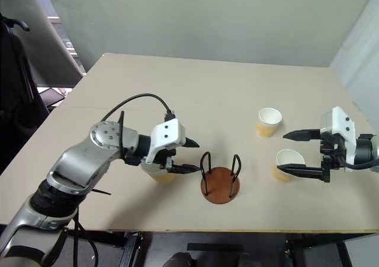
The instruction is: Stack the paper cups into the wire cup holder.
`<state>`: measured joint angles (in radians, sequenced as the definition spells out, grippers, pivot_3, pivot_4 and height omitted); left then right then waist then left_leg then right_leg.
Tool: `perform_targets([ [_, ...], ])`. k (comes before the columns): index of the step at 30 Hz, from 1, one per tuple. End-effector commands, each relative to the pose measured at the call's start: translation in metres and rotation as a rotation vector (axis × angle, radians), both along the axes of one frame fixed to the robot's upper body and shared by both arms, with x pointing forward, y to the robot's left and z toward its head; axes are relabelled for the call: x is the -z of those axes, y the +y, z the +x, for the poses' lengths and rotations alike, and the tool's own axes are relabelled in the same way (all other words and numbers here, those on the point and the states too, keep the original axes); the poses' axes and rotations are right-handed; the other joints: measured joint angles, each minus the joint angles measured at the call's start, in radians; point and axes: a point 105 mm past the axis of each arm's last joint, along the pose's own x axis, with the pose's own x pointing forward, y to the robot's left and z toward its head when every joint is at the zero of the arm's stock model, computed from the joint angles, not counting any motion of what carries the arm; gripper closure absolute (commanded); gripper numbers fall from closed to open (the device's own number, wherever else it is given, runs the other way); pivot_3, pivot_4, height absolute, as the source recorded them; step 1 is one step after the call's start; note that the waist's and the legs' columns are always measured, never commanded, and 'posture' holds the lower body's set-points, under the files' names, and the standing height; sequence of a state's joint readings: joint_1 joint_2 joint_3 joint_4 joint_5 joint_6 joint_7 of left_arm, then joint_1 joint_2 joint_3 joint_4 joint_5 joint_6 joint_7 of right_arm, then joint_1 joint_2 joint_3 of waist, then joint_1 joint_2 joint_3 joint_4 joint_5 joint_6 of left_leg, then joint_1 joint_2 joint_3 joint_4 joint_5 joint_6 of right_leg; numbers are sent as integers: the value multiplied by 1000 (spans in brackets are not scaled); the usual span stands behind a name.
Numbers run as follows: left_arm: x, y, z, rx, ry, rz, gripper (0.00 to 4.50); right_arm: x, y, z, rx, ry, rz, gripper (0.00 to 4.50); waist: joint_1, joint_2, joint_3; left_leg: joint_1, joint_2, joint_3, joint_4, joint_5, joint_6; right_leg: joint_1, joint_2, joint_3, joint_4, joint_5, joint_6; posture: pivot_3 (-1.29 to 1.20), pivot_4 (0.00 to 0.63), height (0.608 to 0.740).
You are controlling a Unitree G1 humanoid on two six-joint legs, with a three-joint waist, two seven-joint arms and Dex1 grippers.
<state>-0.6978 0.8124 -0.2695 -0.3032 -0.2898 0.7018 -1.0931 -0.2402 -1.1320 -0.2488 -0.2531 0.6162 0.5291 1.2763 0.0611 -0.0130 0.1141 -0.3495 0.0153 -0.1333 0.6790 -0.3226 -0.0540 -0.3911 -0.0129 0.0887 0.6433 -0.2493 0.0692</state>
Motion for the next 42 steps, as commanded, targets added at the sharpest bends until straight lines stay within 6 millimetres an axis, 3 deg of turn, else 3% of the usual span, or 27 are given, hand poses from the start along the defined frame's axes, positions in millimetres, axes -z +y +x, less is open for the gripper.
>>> perform_targets([
  [1, -41, 6, -10, 70, -84, -100, 930, -2, -7, 0, -3, -29, -77, 0, -1, 0, 0, 0, 0, 0, 0, 0, 0, 0, 0, 0, 0, 0, 0, 0, 150, 740],
  [3, -51, 16, -26, 138, -24, -187, 930, 4, -10, 1, 0, -23, -132, 0, -1, 0, 0, -1, 0, 1, -2, 0, 0, -2, 1, 0, 0, 0, -1, 0, 150, 740],
  [6, -37, 39, -54, 194, 93, -156, 930, 17, -14, 4, 11, -15, -221, 0, -8, 2, -1, 0, 1, 1, -7, 0, -1, -3, 2, 0, 0, -1, -2, 0, 150, 740],
  [8, -41, 48, -66, 190, 134, -195, 930, 24, -12, 3, -2, -3, -245, 0, -12, 1, -1, 1, 1, 3, -11, 0, -1, -4, 0, 1, 1, -1, -2, 0, 150, 740],
  [15, -51, 84, -80, 38, 144, -223, 930, 36, -10, 10, -26, 3, -296, 0, -12, 0, 0, 0, 10, 3, -12, 0, -1, -9, 0, 1, 1, -3, -5, 0, 150, 740],
  [18, -52, 88, -80, -5, 131, -225, 878, 38, -7, 11, -47, 5, -317, 611, -14, 0, 0, 0, 13, 4, -12, 0, -1, -8, 2, 1, 2, -3, -7, 0, 150, 740],
  [23, -50, 84, -83, -24, 127, -237, 878, 52, -7, 14, -80, 22, -388, 2427, -15, 0, 0, 0, 14, 4, -12, -1, -2, -9, 3, 0, 2, -3, -8, 0, 150, 740],
  [28, -50, 86, -80, -53, 115, -231, 878, 51, -5, 18, -98, 2, -416, 4288, -18, 0, 0, 0, 15, 4, -12, -1, -3, -11, 4, 0, 3, -3, -9, 0, 150, 740],
  [31, -50, 87, -78, -63, 109, -227, 878, 49, -7, 20, -96, -7, -430, 4476, -19, 0, 0, 0, 15, 4, -12, -1, -3, -11, 4, 0, 3, -3, -9, 0, 150, 740],
  [35, -50, 88, -76, -71, 101, -224, 878, 36, -10, 22, -95, -39, -425, 4476, -19, 0, 0, 0, 15, 4, -12, -1, -3, -11, 4, 0, 3, -3, -10, 0, 150, 740],
  [42, -52, 90, -73, -73, 94, -211, 878, -75, 47, 5, -311, -278, -34, 4476, -29, 1, 0, -1, 13, 10, -13, 0, -5, -14, 9, 1, 4, -4, -11, 0, 150, 740],
])
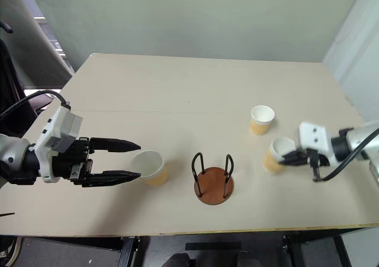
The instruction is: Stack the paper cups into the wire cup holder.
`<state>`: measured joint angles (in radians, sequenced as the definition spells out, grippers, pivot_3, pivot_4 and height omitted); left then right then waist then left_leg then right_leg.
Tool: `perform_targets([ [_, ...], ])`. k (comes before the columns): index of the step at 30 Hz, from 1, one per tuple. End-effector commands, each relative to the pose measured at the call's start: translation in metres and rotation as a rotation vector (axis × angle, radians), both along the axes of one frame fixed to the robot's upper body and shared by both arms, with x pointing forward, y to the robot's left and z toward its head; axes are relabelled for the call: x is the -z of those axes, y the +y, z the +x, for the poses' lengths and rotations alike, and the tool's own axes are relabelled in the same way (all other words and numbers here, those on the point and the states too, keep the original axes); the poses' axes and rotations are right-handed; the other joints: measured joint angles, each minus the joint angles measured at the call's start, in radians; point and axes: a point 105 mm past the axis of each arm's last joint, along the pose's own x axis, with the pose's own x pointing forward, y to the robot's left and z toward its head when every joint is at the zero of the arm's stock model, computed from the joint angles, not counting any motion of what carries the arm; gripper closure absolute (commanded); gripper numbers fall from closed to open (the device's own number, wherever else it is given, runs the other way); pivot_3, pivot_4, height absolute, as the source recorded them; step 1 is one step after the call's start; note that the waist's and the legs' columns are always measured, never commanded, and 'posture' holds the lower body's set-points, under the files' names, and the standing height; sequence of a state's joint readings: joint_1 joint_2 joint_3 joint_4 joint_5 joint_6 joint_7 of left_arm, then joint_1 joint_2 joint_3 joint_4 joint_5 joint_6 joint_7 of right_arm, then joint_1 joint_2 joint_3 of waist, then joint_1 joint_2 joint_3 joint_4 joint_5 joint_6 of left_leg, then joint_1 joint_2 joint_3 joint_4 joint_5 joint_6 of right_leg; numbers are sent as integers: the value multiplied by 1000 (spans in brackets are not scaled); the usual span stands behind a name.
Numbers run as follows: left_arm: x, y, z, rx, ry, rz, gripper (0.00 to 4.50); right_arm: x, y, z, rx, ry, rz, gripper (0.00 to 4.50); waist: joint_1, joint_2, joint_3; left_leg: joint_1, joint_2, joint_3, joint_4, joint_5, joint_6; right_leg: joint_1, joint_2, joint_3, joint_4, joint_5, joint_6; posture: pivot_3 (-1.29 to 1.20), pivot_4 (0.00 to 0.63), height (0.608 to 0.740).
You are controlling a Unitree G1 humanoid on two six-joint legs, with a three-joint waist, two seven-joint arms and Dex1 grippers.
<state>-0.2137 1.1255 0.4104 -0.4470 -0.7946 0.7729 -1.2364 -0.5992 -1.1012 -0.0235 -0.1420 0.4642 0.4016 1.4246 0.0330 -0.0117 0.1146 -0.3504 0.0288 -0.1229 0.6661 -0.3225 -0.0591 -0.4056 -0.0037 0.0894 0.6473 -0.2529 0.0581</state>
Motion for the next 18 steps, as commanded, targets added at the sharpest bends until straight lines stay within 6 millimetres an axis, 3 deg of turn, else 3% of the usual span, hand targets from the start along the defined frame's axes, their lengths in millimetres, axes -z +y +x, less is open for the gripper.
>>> perform_targets([
  [1, -6, 0, 0, 6, -37, 23, 878, -53, 25, -18, -143, -117, 148, 4476, -2, -1, -1, 0, 0, 0, -1, 0, 0, 0, 1, 0, 0, 0, 0, 0, 150, 740],
  [5, -3, -2, 1, 12, -28, 25, 878, -54, 65, -29, -290, -90, 188, 4476, -4, -2, -1, 1, 2, -4, -2, 0, -3, 0, 4, -1, -1, -2, -5, 0, 150, 740],
  [9, -3, -4, 2, 13, -29, 25, 878, -40, 87, -43, -411, -37, 152, 4476, -2, -1, -1, -1, 3, -7, -2, 0, -5, -2, 4, -1, 1, -1, -6, 0, 150, 740],
  [18, 1, -5, -5, 3, -15, 23, 878, -15, 90, -41, -423, 27, 85, 4476, -3, -1, -1, -1, 2, -8, -2, 0, -5, -2, 2, -1, 1, -1, -6, 0, 150, 740],
])
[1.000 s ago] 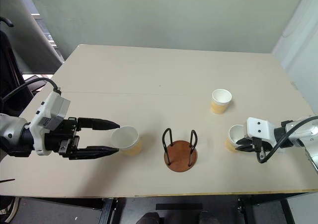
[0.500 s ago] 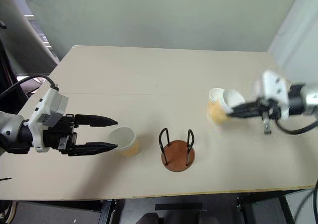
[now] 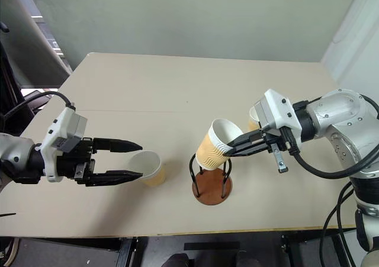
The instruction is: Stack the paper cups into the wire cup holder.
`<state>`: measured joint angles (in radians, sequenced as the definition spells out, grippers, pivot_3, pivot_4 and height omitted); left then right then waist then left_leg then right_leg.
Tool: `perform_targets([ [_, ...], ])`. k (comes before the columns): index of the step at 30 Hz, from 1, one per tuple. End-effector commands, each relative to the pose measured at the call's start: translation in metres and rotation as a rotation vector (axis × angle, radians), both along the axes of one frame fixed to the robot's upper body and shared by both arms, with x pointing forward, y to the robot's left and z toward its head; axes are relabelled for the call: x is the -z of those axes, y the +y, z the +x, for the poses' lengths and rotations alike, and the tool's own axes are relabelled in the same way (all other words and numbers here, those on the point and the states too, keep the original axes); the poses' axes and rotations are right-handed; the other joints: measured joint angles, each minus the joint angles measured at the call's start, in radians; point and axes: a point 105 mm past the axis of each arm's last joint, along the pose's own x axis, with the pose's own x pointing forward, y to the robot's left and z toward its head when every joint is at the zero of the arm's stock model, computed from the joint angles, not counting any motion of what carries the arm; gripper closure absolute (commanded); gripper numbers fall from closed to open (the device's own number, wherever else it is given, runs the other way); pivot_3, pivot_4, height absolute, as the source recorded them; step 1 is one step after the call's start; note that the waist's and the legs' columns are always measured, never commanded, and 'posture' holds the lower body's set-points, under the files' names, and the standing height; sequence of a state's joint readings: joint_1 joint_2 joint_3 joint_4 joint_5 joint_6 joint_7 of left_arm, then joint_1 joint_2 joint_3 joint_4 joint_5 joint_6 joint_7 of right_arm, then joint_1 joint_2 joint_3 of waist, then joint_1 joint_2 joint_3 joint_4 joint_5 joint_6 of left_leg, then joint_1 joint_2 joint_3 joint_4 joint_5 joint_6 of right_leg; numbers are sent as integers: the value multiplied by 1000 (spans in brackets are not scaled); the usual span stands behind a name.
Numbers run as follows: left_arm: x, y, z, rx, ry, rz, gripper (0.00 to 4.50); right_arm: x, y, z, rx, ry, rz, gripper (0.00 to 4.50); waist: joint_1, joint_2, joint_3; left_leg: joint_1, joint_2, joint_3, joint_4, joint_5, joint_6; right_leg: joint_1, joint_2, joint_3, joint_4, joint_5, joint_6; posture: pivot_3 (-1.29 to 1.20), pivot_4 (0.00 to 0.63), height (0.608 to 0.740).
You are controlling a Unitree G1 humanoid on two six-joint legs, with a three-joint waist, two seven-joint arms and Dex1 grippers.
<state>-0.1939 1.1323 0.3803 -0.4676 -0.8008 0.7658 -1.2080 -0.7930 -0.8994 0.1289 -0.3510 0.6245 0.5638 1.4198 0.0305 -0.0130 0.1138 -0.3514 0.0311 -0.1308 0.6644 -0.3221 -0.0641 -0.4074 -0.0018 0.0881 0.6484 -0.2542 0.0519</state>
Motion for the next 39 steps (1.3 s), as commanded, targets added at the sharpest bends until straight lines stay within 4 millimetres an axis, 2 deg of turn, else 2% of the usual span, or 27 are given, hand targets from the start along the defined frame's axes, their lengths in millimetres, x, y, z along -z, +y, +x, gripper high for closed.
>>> perform_targets([
  [1, -7, 0, -4, -1, -34, 7, 878, 1, 1, -4, -23, -30, -20, 4476, 0, 0, 0, 0, 0, 0, 0, 0, 0, 0, 0, 0, 0, 0, 0, 0, 150, 740],
  [7, -6, -2, -6, -7, -37, 12, 878, 12, 4, -1, -22, -48, -63, 4476, -1, 0, 0, 0, 0, 0, 0, 0, 0, 0, 0, 0, 1, 0, 0, 0, 150, 740],
  [12, -5, -1, -7, -12, -40, 13, 878, 13, 4, 1, -25, -63, -74, 4476, 0, 0, 0, 0, 0, 1, 0, 0, 0, 0, 0, 0, 1, 0, -1, 0, 150, 740],
  [15, -6, -1, -6, -15, -42, 15, 878, 15, 4, 2, -27, -63, -83, 3880, 0, 0, 0, 0, 0, 1, 0, 0, 0, 0, 0, 0, 1, 0, -1, 0, 150, 740],
  [22, -6, -1, -6, -16, -44, 13, 878, 8, 1, 10, 12, -82, -61, 1358, 0, 0, 0, 0, 0, 1, 0, 0, 0, 0, 0, 0, 1, 0, -1, 0, 150, 740],
  [25, -6, -1, -6, -18, -45, 14, 878, -3, -11, 40, 147, -120, -30, 305, -1, 0, 0, 0, 0, 0, 0, 0, 0, 0, 0, 0, 1, 0, -1, 0, 150, 740],
  [26, -6, -1, -5, -18, -46, 14, 878, -7, -19, 63, 250, -153, -19, 34, -1, 0, 0, 1, 0, 0, 0, 0, 0, 0, 0, 0, 2, 0, -1, 0, 150, 740],
  [28, -6, -1, -5, -18, -46, 15, 878, -7, -39, 107, 454, -193, -17, 34, -2, 0, 0, 2, 2, 0, 0, 0, 0, 0, -1, 0, 3, 0, -1, 0, 150, 740],
  [30, -5, -2, -5, -18, -47, 15, 878, 3, -57, 129, 543, -202, -66, 34, -2, 0, 0, 2, 3, -1, 0, 0, 0, -2, -3, 0, 6, 0, -1, 0, 150, 740],
  [33, -5, -2, -5, -19, -49, 16, 878, 18, -71, 145, 587, -198, -128, 34, 4, 0, 0, 1, 3, -2, -1, -1, 1, -3, -4, -1, 9, -1, -3, 0, 150, 740],
  [39, -5, -2, -7, -26, -52, 15, 878, 37, -80, 157, 613, -187, -200, 34, 4, 1, 0, -3, 2, -1, -2, 0, -2, -7, -4, -1, 13, -1, -3, 0, 150, 740],
])
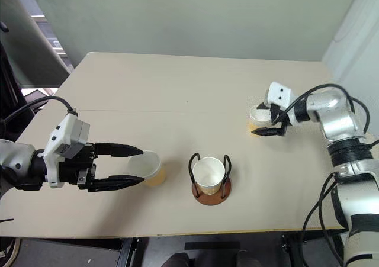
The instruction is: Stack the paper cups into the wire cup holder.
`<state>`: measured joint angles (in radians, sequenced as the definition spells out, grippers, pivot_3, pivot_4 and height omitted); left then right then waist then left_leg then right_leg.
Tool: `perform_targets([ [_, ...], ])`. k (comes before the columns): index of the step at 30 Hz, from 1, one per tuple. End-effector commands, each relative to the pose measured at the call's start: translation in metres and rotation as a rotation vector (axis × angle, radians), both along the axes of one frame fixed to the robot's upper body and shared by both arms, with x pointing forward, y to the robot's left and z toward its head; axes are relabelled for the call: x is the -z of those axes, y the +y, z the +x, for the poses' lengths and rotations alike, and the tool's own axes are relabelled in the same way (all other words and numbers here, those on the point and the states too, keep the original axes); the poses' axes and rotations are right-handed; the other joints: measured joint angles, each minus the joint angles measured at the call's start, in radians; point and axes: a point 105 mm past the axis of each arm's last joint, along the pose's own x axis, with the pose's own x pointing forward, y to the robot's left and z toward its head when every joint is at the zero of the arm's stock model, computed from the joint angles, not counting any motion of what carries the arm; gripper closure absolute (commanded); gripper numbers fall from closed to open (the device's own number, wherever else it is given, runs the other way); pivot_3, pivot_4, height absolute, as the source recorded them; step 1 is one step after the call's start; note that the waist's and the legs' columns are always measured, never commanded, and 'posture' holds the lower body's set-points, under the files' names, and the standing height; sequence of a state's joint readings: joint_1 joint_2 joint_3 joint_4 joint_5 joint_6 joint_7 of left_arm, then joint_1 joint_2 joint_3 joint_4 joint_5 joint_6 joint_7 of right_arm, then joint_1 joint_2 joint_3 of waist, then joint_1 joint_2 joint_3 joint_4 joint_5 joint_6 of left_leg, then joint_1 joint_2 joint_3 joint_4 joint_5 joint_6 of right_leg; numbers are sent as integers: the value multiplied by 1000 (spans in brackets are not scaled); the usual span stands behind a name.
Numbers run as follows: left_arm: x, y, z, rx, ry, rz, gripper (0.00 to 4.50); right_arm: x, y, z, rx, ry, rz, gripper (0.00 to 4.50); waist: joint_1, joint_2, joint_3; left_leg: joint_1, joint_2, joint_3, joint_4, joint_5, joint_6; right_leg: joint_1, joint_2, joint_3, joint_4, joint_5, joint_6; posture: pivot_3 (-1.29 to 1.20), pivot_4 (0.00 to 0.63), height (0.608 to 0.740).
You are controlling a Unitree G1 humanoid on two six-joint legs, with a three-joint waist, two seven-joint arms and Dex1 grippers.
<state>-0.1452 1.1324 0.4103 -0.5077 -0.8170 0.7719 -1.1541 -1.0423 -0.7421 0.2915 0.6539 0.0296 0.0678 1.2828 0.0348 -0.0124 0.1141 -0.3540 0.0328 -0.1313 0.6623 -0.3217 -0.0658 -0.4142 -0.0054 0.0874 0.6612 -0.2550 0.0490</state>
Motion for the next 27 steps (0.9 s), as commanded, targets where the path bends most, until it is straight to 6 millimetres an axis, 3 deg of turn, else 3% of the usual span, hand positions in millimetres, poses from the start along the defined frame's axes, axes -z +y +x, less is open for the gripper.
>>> perform_targets([
  [1, -8, -2, -4, 9, -43, 11, 878, -12, -4, 7, 7, -70, -51, 34, 0, 0, 0, 0, 0, 0, 0, 0, 0, 0, 0, 0, 0, 0, 0, 0, 150, 740],
  [11, -10, -3, -4, 7, -49, 18, 878, 16, -4, 16, 9, -38, -152, 34, 1, 0, 0, 2, 1, 0, 1, 0, -1, 0, -1, 0, 0, 0, 0, 0, 150, 740],
  [12, -10, -3, -5, 7, -49, 19, 878, 19, -5, 16, 7, -39, -163, 192, 1, 0, 0, 2, 0, 0, 1, 0, -1, 0, -1, 0, 0, 0, 0, 0, 150, 740],
  [15, -10, -3, -6, 4, -50, 22, 878, 23, -5, 17, 2, -44, -183, 957, 2, 0, 0, 2, 0, 0, 0, 0, -1, 1, -1, 0, 1, 0, -1, 0, 150, 740],
  [24, -9, -3, -5, -4, -49, 25, 878, 7, 0, 15, -40, -78, -165, 4333, 3, 0, 0, 2, 0, 0, 0, 0, -2, 1, -1, 0, 1, 0, -1, 0, 150, 740],
  [27, -9, -3, -4, -5, -51, 27, 878, -11, 5, 4, -118, -85, -130, 4453, 3, 0, 0, 2, 0, 0, 0, 0, -2, 1, -1, 0, 0, 0, -1, 0, 150, 740],
])
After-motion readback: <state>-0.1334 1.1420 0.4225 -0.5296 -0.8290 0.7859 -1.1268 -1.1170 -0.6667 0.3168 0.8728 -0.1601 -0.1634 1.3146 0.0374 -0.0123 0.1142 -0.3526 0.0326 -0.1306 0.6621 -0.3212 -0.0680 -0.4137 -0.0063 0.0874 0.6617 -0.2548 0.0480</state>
